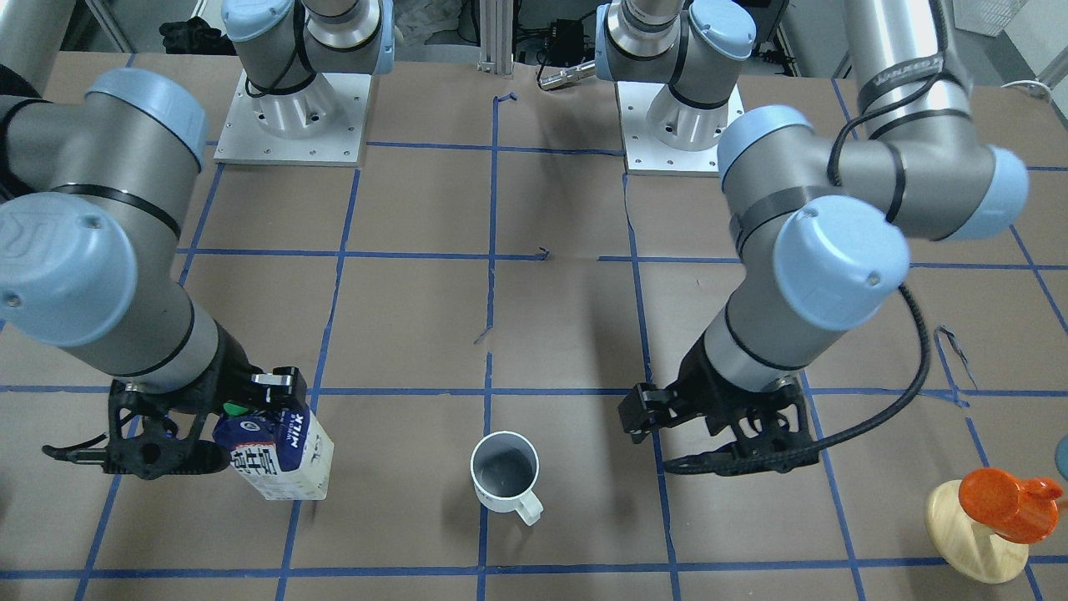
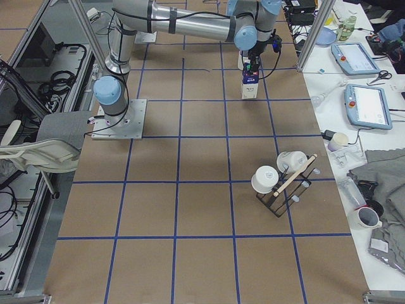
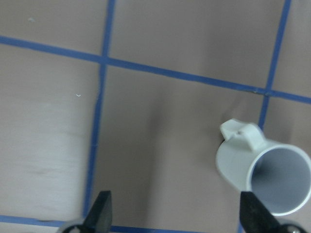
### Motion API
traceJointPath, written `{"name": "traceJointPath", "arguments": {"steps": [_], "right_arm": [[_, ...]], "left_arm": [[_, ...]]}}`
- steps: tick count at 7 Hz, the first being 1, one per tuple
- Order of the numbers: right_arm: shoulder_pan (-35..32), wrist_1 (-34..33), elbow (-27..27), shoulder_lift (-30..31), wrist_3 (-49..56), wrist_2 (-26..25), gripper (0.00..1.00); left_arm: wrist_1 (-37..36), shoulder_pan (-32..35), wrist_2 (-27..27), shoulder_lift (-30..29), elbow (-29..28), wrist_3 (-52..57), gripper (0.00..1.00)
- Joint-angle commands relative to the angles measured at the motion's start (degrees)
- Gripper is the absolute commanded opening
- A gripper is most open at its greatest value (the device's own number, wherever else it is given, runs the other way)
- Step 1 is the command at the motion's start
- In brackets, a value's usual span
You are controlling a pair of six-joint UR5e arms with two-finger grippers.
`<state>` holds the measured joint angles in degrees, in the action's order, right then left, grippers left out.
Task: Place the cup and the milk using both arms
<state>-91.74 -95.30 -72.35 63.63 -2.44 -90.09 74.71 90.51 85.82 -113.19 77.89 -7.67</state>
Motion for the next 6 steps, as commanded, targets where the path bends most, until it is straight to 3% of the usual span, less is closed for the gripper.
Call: {"name": "traceJointPath", "arguments": {"steps": [1,3,6], "right_arm": [[-6.05,-0.07,3.77,-3.06,-10.51,0.18,0.55],[-9.59,-0.24,5.63,-5.1,-15.82,0.27,0.55],[-11.7,-0.68,5.55,-6.06,-18.74,1.58,0.55]], "left_arm": [[4.21,-1.04,3.47,7.68,0.42,3.8,1.0],[8.52,-0.86,3.74,12.71,0.51,3.72,1.0],[8.44,-1.13,3.91,13.44,2.88,3.72,1.0]]}}
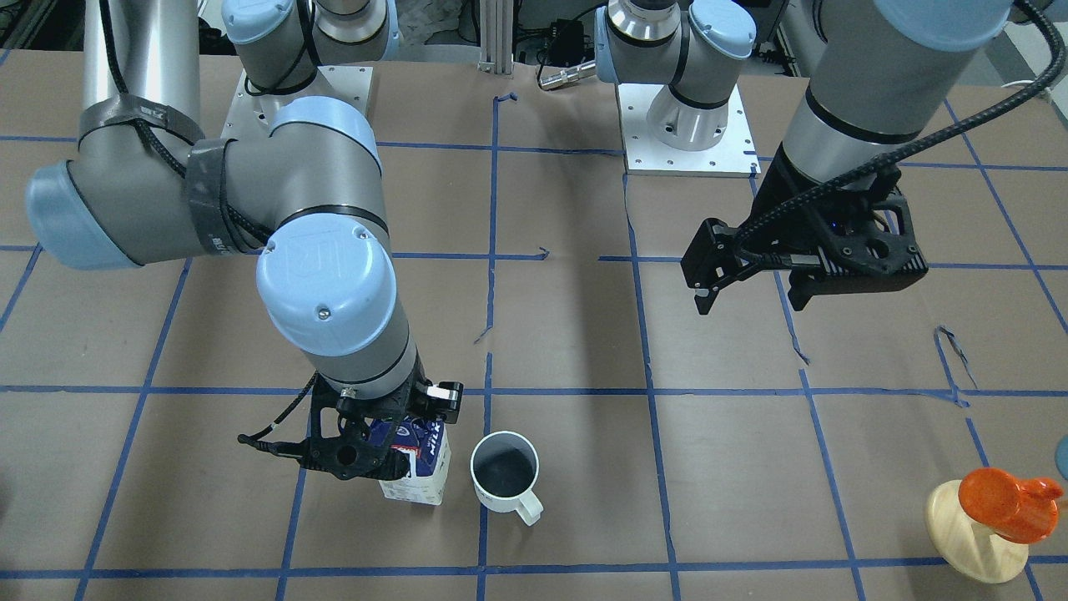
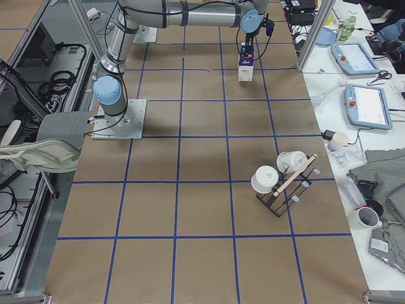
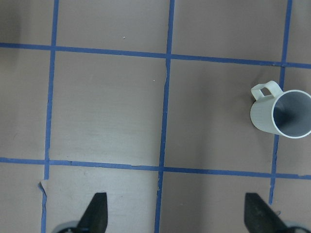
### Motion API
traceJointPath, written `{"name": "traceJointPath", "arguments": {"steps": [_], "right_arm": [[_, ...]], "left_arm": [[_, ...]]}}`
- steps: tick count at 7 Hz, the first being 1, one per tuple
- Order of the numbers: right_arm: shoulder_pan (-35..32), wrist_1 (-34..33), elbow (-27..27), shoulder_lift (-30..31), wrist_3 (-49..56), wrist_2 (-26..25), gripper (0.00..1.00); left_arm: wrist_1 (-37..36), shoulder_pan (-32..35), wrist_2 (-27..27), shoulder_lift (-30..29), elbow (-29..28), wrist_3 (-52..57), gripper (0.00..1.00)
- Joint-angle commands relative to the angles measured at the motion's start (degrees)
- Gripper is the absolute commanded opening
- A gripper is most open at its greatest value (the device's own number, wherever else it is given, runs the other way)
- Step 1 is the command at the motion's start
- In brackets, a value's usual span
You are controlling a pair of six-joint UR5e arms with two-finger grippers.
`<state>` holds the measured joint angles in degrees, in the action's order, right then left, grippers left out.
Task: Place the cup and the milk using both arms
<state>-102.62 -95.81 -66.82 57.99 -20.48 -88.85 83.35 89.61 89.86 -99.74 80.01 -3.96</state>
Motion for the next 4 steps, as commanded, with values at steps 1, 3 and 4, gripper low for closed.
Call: {"name": "traceJointPath", "arguments": {"steps": [1,3,4], "right_arm": [[-1.35,-0.16,-0.07,-1.03,-1.04,0.17,0.55],[-1.36,-0.16,-0.16,-1.21,-0.17,-0.44,0.58],[-1.36,-0.16,-0.16,-1.3,-0.08,-0.7,0.82]], "left_arm": [[-0.38,-0.75,-0.12,0.25,0.85,0.09,1.0],[-0.38,-0.84,0.06,0.78,0.76,0.18,1.0],[-0.38,-0.76,-0.03,0.87,0.76,0.09,1.0]]}}
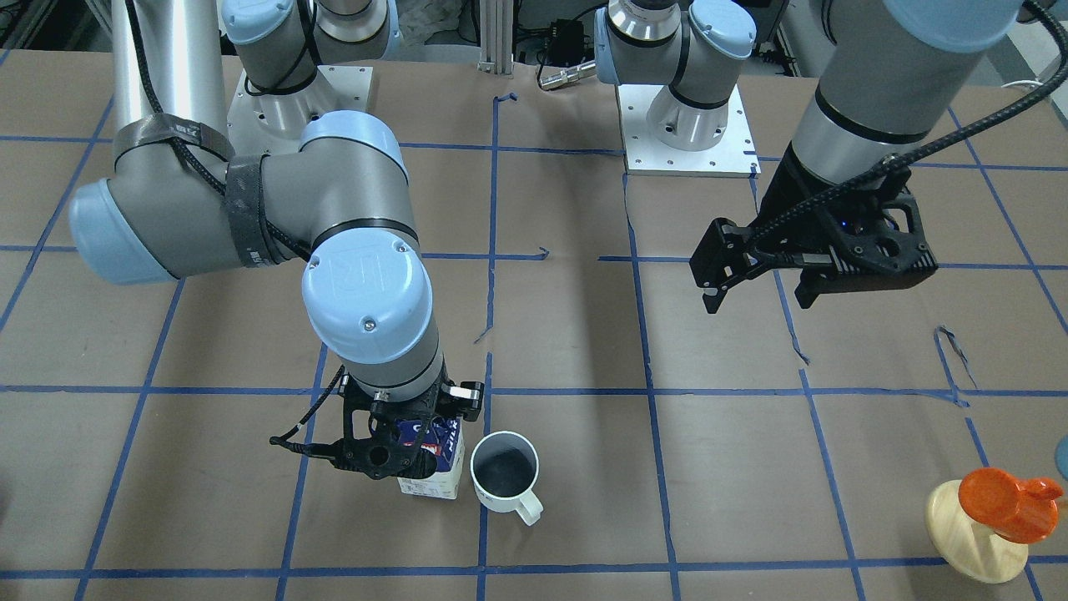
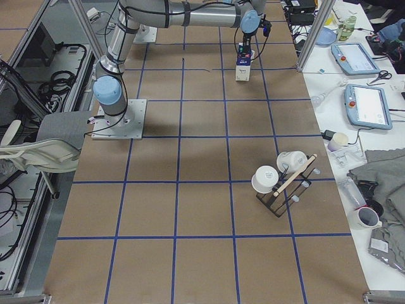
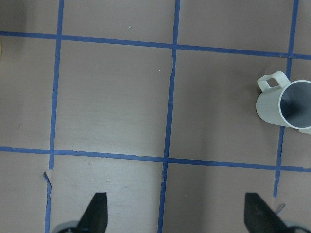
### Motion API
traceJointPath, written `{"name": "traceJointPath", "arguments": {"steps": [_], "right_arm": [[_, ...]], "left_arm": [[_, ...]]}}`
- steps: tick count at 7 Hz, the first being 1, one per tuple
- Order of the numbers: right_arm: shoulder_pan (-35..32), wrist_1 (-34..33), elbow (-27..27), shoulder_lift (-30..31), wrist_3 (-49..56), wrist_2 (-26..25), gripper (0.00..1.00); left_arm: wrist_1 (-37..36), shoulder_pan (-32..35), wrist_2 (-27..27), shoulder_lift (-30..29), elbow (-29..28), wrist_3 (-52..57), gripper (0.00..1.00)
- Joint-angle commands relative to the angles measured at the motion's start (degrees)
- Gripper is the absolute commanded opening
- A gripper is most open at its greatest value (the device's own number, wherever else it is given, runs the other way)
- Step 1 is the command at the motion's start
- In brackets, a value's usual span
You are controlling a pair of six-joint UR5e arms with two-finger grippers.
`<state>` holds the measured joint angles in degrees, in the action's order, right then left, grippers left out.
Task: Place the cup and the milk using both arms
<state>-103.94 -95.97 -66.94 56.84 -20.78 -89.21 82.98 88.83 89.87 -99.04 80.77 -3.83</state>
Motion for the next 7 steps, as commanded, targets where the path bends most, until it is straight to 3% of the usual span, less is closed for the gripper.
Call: {"name": "traceJointPath", "arguments": {"steps": [1,3,5,7], "right_arm": [[0.05,0.0,-0.12,-0.15,0.13,-0.53,1.0],[0.14,0.08,0.14,0.46,0.3,-0.53,1.0],[0.31,1.74,-0.38,7.02,0.83,-0.62,1.0],[1.71,8.75,-1.69,14.66,3.8,-0.79,1.0]], "left_arm": [[-0.01,0.03,-0.05,0.25,0.0,-0.04,1.0],[-0.01,0.03,0.04,0.25,0.0,-0.04,1.0],[0.08,0.03,0.04,0.25,0.0,-0.04,1.0],[-0.01,0.03,0.04,0.25,0.0,-0.04,1.0]]}}
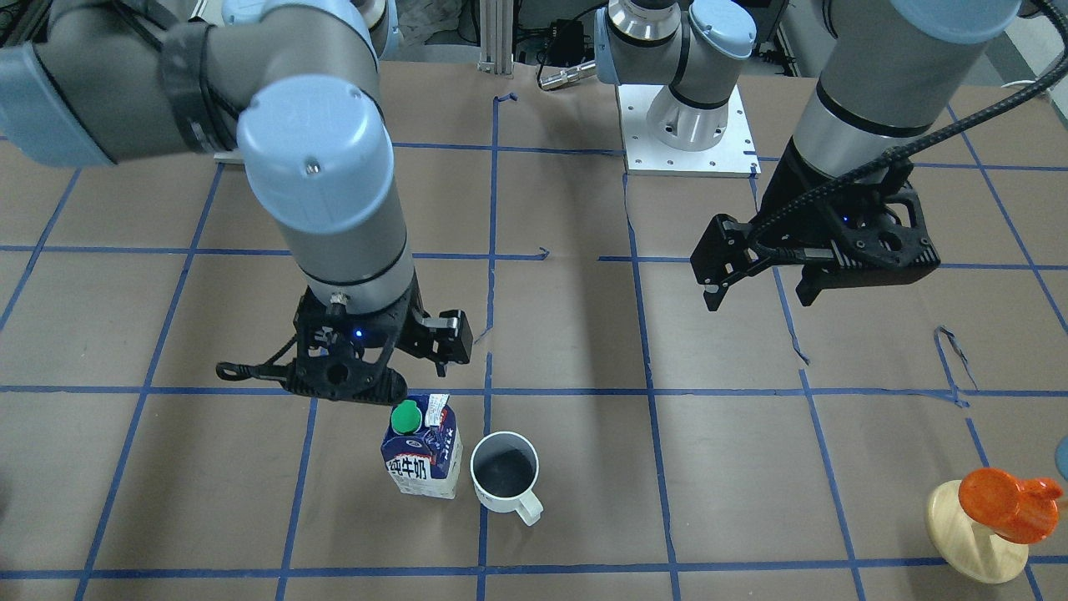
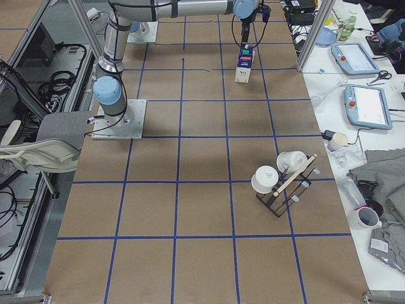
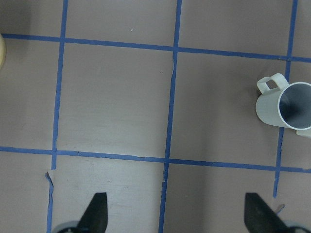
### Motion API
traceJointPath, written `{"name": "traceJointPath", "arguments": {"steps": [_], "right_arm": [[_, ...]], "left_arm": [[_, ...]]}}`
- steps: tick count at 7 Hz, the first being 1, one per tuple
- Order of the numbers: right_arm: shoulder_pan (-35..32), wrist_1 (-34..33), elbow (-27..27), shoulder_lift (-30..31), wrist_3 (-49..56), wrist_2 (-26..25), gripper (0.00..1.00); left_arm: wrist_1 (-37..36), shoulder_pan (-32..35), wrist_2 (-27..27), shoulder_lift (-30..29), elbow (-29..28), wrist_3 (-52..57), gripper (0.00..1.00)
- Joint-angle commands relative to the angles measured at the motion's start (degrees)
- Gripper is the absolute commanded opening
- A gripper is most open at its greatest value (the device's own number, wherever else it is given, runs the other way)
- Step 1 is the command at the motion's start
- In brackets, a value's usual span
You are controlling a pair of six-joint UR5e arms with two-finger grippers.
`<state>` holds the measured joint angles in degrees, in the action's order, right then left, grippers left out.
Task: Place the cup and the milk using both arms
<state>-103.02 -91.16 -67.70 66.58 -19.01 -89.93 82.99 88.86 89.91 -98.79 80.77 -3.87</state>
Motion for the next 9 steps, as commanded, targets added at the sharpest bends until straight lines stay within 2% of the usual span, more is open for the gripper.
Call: {"name": "traceJointPath", "arguments": {"steps": [1,3,4,9], "right_arm": [[1.5,5.62,-4.86,9.14,6.05,-0.33,1.0],[6.4,4.68,-14.34,18.36,10.28,-0.51,1.0],[8.95,4.76,-17.0,20.67,12.75,-0.51,1.0],[10.3,2.56,-16.76,21.13,13.56,-0.42,1.0]], "left_arm": [[0.07,0.0,0.0,0.0,0.0,0.0,1.0],[-0.02,0.0,0.0,0.0,0.0,0.0,1.0],[-0.02,0.0,-0.17,0.0,0.0,0.0,1.0],[0.59,-0.09,-0.09,0.0,-0.7,-0.09,1.0]]}}
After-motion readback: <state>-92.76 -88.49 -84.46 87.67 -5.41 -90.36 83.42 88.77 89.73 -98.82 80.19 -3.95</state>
